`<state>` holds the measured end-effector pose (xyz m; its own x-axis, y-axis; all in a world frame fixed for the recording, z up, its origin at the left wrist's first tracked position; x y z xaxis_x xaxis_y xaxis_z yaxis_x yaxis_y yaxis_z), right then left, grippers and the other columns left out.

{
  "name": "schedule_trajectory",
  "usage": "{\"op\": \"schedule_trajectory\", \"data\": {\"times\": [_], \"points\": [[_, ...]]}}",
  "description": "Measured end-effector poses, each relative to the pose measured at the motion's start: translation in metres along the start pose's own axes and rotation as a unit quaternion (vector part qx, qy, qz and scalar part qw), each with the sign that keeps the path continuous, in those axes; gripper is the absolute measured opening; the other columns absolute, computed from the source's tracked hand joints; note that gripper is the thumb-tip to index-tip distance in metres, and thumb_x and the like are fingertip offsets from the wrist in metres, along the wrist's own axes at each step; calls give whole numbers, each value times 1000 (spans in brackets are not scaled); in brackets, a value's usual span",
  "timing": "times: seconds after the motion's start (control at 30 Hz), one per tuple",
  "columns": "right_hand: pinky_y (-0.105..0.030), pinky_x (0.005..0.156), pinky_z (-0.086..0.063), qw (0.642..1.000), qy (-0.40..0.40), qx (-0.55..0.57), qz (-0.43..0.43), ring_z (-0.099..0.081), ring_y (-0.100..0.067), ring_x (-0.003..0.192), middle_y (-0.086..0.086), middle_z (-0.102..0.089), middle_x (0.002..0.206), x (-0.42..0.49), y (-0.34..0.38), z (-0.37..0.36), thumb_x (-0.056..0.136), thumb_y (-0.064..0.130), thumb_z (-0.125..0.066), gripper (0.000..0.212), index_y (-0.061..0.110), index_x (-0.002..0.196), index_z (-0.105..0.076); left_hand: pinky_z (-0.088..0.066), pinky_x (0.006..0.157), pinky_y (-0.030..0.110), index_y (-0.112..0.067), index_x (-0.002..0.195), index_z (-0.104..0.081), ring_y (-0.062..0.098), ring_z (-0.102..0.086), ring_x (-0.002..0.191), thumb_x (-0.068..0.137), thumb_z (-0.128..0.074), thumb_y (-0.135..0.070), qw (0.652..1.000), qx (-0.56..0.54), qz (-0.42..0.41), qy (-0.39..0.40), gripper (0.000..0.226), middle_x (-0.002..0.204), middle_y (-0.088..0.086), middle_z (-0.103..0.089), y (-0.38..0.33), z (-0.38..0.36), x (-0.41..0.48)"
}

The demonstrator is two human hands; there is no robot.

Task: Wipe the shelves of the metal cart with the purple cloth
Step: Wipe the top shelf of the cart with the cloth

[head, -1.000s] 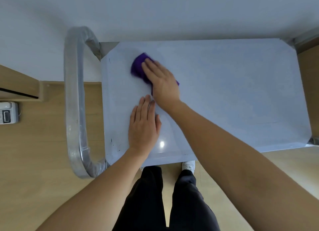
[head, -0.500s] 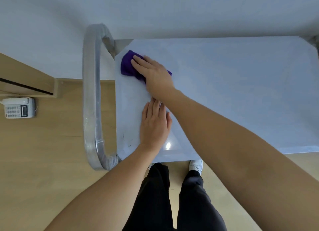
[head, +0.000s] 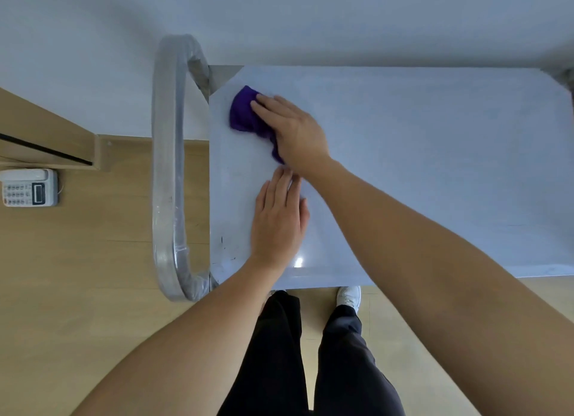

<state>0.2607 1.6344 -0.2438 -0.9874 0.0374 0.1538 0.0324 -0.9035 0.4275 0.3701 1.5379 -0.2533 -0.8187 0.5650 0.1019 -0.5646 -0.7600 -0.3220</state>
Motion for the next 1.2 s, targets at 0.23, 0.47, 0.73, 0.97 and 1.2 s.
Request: {"op": "schedule_trajectory", "data": {"times": [0.23, 0.47, 0.73, 0.97, 1.2], "points": [[-29, 112, -29, 933, -151, -3, -328, -39, -27, 138, -3, -45, 147, -73, -100, 65, 81, -1, -39, 62, 16, 140, -48, -30, 115, 41, -6, 136, -49, 25, -33, 142, 100, -40, -21, 1000, -27, 1, 14, 40, 149, 11, -41, -3, -3, 5], [-43, 104, -43, 992, -77, 5, -104, -47, -30, 132, -3, -55, 139, -96, -11, 22, 77, -6, -54, 60, 14, 133, -56, -35, 113, 37, -5, 132, -49, 19, -41, 134, 95, -36, -4, 962, -252, 104, -23, 40, 143, 7, -45, 17, 12, 2], [-45, 106, -41, 985, -82, -39, -145, -43, -30, 135, -1, -51, 142, -107, -7, 31, 82, -9, -48, 60, 16, 137, -52, -42, 105, 40, -9, 120, -58, 22, -48, 127, 93, -43, -4, 976, -197, 95, -11, 31, 140, 9, -46, 24, 34, -17], [-43, 106, -41, 992, -53, -25, -110, -43, -27, 135, 1, -52, 141, -133, 71, -1, 88, 0, -51, 51, 16, 136, -52, -49, 95, 30, -9, 124, -50, 19, -48, 125, 93, -36, 1, 945, -250, 204, -50, 36, 143, 3, -37, 50, 61, -66], [-38, 107, -40, 997, -6, -12, -81, -43, -25, 135, 1, -50, 143, -158, 68, 7, 69, -10, -61, 75, 16, 138, -50, -48, 99, 39, -10, 123, -52, 19, -48, 125, 94, -38, -10, 961, -205, 180, -36, 32, 139, 5, -43, 39, 62, -65]]}}
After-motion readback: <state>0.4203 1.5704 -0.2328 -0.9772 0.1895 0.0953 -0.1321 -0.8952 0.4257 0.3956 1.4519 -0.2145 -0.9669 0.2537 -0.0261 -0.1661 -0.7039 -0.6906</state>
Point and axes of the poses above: each hand's wrist, its own x-axis towards the middle knuckle, its own z-axis out of the back of the hand, y = z × x, the point moved 7 cm from there along x, towards the middle knuckle
